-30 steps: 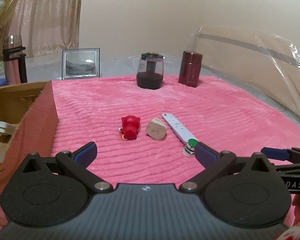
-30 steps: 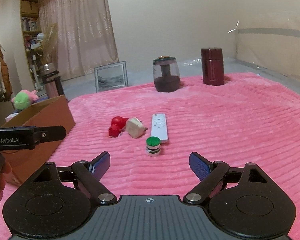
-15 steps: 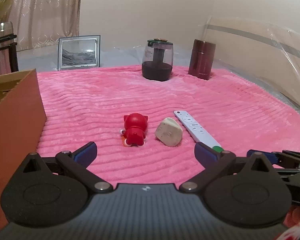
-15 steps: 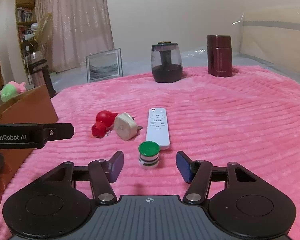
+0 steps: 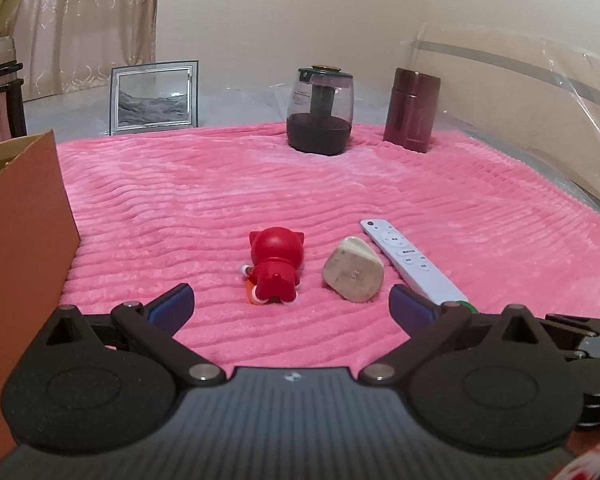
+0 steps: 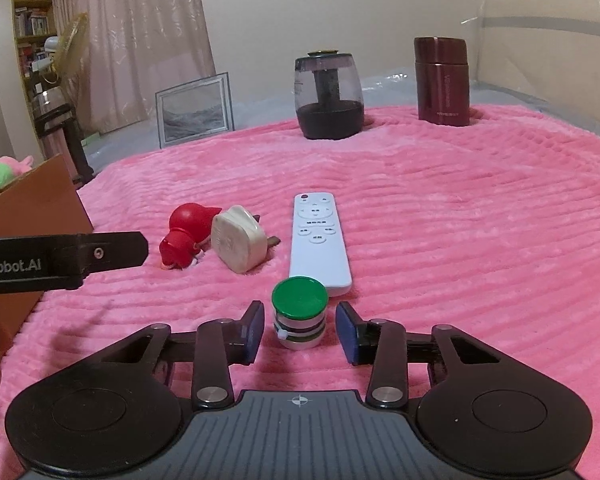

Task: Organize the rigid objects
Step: 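Grasp the green-capped bottle with the right tool, then grasp the red cat figurine with the left tool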

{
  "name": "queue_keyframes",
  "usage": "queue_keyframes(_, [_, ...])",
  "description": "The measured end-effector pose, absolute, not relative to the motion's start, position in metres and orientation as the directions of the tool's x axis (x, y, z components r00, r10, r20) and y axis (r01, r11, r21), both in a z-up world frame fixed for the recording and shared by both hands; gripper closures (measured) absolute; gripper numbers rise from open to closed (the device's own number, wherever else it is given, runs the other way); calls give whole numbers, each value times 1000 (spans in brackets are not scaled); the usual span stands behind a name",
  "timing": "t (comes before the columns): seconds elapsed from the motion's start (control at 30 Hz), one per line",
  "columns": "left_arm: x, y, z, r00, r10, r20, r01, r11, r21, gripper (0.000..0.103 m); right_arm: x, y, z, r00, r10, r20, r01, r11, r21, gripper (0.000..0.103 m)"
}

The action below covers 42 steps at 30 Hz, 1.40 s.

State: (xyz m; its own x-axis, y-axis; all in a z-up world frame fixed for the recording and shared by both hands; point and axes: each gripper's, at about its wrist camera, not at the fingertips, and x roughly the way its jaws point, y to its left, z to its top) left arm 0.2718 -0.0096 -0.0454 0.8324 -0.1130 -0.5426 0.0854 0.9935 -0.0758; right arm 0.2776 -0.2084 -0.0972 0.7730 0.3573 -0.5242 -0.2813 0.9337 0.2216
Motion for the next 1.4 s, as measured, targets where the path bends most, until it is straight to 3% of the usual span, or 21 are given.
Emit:
queue_keyframes(0.1, [274, -11, -48, 831, -112, -546, 88, 994, -70, 1, 278, -206, -97, 774, 353, -526, -284, 935, 211, 76])
queue_keyframes(0.5, [289, -7, -53, 828, -114, -549, 100, 993, -55, 3, 266, -216, -76, 813, 340, -473, -285, 940, 185, 77])
queue_keyframes(1.1, [364, -7, -83, 817, -75, -572, 105, 994, 19, 36, 297, -211, -71, 822, 346, -453, -296, 938, 180, 77])
queue_keyframes(1.33, [379, -11, -88, 789, -103, -606, 152, 988, 29, 59, 301, -209, -72, 821, 345, -454, -295, 939, 179, 77])
queue_keyframes(1.4, [380, -13, -87, 785, -104, -611, 157, 987, 33, 61, 301, -210, -72, 822, 342, -456, -294, 940, 176, 77])
